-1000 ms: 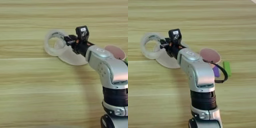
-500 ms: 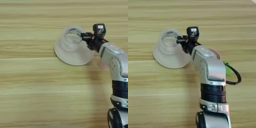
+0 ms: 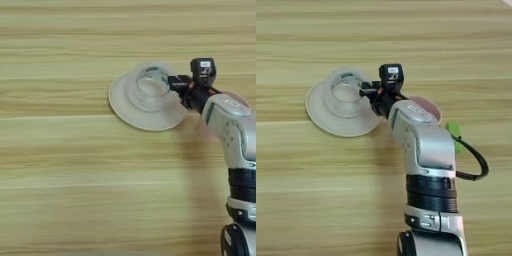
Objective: Move the objects on the table
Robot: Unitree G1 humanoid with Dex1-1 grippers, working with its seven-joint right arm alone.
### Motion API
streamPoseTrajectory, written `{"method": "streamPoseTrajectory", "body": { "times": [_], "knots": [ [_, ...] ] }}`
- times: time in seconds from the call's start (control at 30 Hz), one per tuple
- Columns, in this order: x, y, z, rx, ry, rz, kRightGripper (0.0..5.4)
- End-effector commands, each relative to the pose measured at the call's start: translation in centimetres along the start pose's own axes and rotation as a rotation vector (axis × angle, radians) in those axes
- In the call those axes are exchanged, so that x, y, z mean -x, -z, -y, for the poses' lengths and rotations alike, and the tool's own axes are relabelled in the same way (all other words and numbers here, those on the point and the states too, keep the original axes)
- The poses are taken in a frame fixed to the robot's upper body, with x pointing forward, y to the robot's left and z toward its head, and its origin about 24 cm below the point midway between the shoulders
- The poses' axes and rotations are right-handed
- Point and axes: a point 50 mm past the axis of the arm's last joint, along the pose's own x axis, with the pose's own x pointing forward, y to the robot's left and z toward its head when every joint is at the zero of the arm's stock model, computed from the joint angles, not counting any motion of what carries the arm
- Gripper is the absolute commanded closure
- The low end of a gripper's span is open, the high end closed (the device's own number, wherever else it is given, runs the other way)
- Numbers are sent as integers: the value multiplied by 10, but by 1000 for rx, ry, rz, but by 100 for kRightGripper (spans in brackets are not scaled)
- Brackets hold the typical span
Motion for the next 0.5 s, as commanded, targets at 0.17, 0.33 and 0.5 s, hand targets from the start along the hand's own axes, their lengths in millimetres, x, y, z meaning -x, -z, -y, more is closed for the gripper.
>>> {"method": "streamPoseTrajectory", "body": {
  "times": [0.17,0.33,0.5],
  "knots": [
    [-1,-30,1,58,6,133,439],
    [-4,-27,2,57,6,119,439],
    [-7,-25,1,62,0,110,440]
  ]
}}
